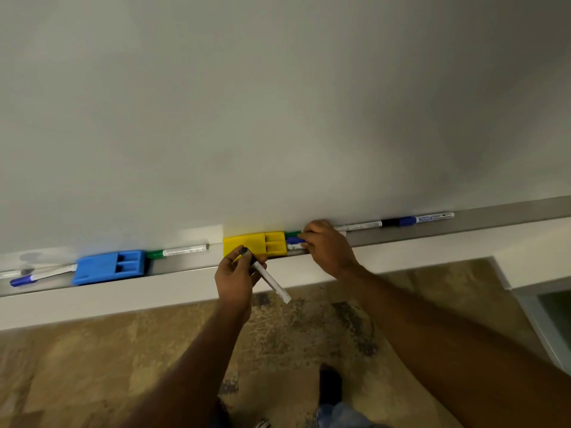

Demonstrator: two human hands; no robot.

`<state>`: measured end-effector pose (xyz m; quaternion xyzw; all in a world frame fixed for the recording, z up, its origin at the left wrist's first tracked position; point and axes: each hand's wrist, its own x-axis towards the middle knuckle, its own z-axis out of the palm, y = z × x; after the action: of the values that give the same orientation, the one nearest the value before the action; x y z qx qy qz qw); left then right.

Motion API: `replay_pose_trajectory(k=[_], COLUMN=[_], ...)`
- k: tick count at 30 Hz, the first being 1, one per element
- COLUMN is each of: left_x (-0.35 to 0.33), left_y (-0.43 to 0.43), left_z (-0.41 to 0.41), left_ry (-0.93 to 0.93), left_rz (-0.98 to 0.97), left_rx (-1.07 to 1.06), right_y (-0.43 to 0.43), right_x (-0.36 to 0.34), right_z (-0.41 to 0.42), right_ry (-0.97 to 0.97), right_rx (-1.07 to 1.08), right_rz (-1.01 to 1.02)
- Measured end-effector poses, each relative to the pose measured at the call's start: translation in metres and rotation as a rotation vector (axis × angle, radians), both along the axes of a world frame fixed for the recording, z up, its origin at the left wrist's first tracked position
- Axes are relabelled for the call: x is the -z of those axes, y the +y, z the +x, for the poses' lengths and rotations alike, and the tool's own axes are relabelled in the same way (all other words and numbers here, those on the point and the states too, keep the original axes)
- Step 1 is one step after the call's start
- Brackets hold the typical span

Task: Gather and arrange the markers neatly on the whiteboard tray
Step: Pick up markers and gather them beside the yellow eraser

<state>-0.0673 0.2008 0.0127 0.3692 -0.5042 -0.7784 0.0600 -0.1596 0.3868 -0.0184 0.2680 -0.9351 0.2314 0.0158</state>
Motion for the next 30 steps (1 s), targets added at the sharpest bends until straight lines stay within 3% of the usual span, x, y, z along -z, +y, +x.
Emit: replay_pose_trajectory(k=[7, 10, 14, 23, 30], left_x=[0.003, 0.005, 0.007, 0.02, 0.04], left_y=[0.015, 0.025, 0.054, 0.13, 0.148], left_z=[0.0, 0.002, 0.003, -0.006, -0.007], left_ry=[-0.02, -0.03, -0.024, -0.058, -0.119], left_rz=[-0.052, -0.045, -0.024, -0.042, -0.246], left_rx=[-0.007, -0.016, 0.017, 0.118, 0.305], right_y=[0.006, 0.007, 0.012, 0.094, 0.159], right_x=[-0.005, -0.012, -0.013, -0.006, -0.002], right_z=[0.009, 0.029, 0.051, 0.031, 0.001], right_ry=[0.053, -0.136, -0.365, -0.273, -0.167], right_rx=[0.009, -0.056, -0.098, -0.005, 0.093], right_rz=[-0.076, -0.25, -0.277, -0.289, -0.137])
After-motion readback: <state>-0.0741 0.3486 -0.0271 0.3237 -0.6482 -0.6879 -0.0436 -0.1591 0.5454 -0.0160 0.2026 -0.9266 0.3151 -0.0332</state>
